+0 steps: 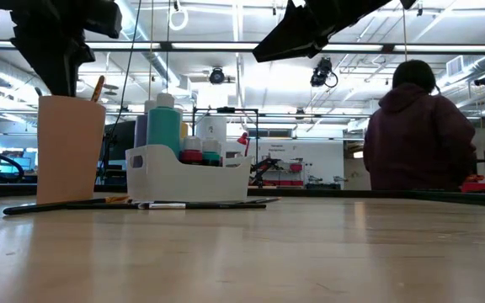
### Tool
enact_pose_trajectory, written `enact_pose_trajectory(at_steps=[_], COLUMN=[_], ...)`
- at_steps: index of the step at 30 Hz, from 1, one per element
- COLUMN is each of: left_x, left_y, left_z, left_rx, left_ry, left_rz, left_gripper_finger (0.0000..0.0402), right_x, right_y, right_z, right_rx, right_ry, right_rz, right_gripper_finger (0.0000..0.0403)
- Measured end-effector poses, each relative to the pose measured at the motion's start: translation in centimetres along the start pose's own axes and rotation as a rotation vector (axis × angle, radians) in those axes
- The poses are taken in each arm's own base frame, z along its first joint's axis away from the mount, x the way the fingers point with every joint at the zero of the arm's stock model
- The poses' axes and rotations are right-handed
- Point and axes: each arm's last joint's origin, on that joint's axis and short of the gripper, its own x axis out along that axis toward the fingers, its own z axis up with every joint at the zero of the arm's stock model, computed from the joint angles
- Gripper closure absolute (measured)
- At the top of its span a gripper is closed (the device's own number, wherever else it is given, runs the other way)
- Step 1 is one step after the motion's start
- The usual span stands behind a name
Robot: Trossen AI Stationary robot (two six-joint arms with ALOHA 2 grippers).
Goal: Pick & Place Paint Supplies
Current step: Put the black gold paintbrush into the orange cup, then put the top right black gold paintbrush into the orange cup
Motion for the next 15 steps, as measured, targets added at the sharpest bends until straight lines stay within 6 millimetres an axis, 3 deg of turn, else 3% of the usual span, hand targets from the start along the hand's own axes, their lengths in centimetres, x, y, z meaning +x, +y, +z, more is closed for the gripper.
enact_pose_trajectory(at_steps=[6,15], left_x=[0.0,-0.81], left_y=[0.13,0.38], left_z=[0.08,0.66], left_rx=[-0.058,0.051], left_ry=[-0.029,-0.102], left_rz=[0.043,0.128], left_gripper_finger=[0.0293,0.026], right_x=[0.02,0.17], right_y=[-0.05,-0.52], right_z=[-0.01,-0.07], right_rx=[0.001,0.009], right_ry=[0.0,0.003], right_rz=[-0.001,-0.014], right_gripper_finger=[0.0219,0.0219])
